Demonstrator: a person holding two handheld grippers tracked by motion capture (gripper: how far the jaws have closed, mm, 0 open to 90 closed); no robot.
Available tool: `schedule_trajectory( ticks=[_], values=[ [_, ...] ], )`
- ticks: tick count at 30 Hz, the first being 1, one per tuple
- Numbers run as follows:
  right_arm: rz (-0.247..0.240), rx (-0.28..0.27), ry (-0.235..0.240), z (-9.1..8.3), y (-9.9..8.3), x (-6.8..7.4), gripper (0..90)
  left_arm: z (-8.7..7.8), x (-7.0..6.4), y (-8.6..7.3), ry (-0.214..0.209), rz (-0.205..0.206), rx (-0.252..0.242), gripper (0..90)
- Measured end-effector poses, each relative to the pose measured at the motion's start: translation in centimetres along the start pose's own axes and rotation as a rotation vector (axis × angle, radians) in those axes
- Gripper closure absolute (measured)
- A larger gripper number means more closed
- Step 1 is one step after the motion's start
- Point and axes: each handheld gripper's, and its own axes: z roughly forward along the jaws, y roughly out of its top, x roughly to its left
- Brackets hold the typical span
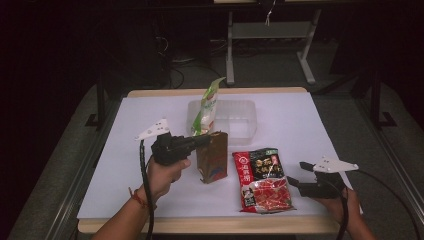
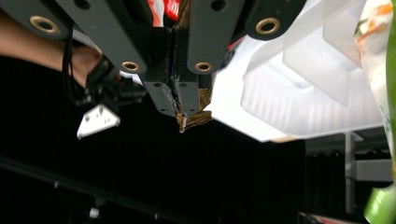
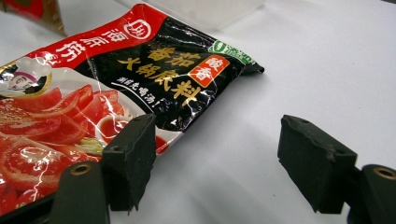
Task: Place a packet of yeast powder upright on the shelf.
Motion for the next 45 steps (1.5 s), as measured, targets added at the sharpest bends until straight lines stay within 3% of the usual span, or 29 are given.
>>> schedule_trajectory(
  ticks=[4, 7, 9, 14, 16, 22, 34, 39, 40, 42, 45],
  values=[
    [0.007, -0.001, -0.007, -0.1, 0.0, 0.1, 27.7, 0.1, 0.0, 1.0, 0.02, 0.024, -0.032, 88.5],
    [0.005, -0.006, -0.011, -0.2, 0.0, 0.1, 27.7, 0.2, 0.2, 1.7, 0.035, 0.012, -0.056, 88.5],
    [0.011, -0.007, -0.009, -0.2, 0.0, 0.0, 27.8, 0.4, 0.2, 2.2, 0.063, 0.028, -0.062, 88.4],
    [0.017, -0.01, -0.015, -0.2, 0.0, -0.1, 27.8, 0.9, 0.3, 4.2, 0.089, 0.03, -0.107, 88.4],
    [0.017, -0.009, -0.017, -0.2, 0.0, -0.2, 27.7, 1.1, 0.3, 5.0, 0.102, 0.049, -0.116, 88.4],
    [0.024, -0.009, -0.018, -0.2, -0.1, -0.2, 27.8, 2.2, 1.0, 6.4, 0.138, 0.038, -0.151, 88.4],
    [0.027, -0.008, -0.02, -0.3, -0.2, -0.3, 27.9, 4.6, 3.2, 6.7, 0.237, 0.019, -0.148, 88.4],
    [0.013, -0.005, -0.019, -0.4, -0.3, -0.3, 28.0, 5.8, 3.7, 6.8, 0.295, 0.047, -0.146, 88.4],
    [0.014, -0.005, -0.021, -0.4, -0.4, -0.3, 27.9, 6.1, 3.9, 6.8, 0.294, 0.033, -0.15, 88.4],
    [0.022, -0.01, -0.024, -0.6, -0.5, -0.4, 28.0, 6.7, 4.0, 6.7, 0.325, 0.052, -0.139, 88.3],
    [0.027, -0.011, -0.026, -0.7, -0.5, -0.5, 28.0, 7.6, 4.5, 6.4, 0.347, 0.046, -0.141, 88.3]
  ],
)
